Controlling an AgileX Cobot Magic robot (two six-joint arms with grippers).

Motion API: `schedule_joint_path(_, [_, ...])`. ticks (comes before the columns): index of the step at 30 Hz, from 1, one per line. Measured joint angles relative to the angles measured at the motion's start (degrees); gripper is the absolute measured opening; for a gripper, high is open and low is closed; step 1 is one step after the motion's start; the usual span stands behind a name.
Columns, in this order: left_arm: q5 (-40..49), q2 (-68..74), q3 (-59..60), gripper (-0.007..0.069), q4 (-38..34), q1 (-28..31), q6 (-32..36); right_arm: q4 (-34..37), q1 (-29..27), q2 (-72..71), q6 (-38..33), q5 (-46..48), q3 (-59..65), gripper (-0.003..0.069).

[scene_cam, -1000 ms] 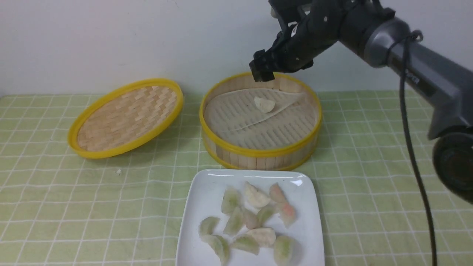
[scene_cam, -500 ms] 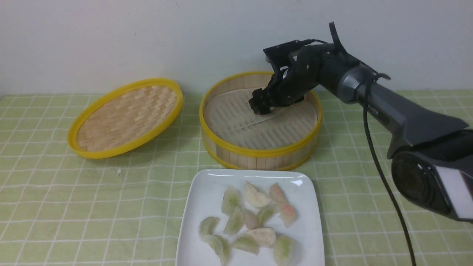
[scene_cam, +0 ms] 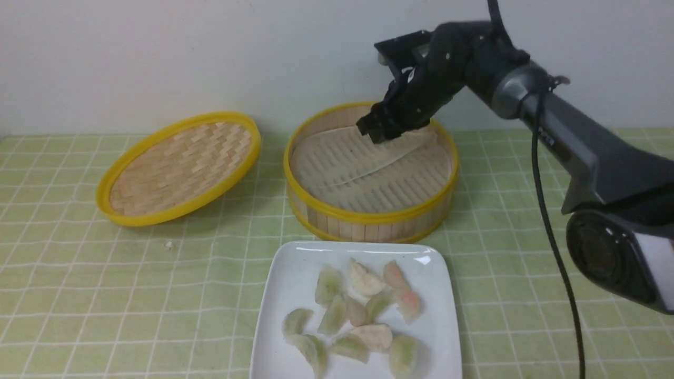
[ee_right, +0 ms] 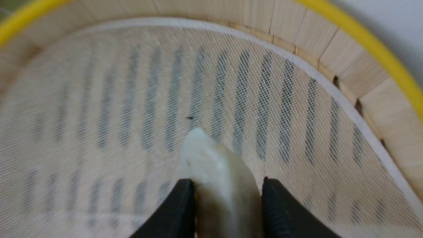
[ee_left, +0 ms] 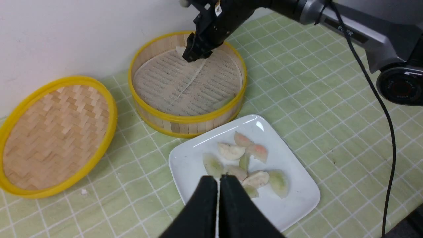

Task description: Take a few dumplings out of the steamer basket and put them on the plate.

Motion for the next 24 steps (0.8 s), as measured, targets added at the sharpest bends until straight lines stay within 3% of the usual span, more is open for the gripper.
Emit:
schedule_joint_path(8, [0.0,0.0,0.0,-0.0006,0.9,0.0,-0.05,1.74,0.0,-8.67,2.88,3.62,0.68,0.0237])
schedule_joint_path(16, [0.0,0.21,0.0,-0.0006,1.55,0.0,-0.05,6.43,4.55,-36.71,0.14,3.35,45.34,0.0237])
schedule_joint_path(24, [0.0,0.56,0.0,-0.0006,2.54,0.0,0.04,7.37,15.62,-42.46,2.49,-1.14,71.91,0.0237])
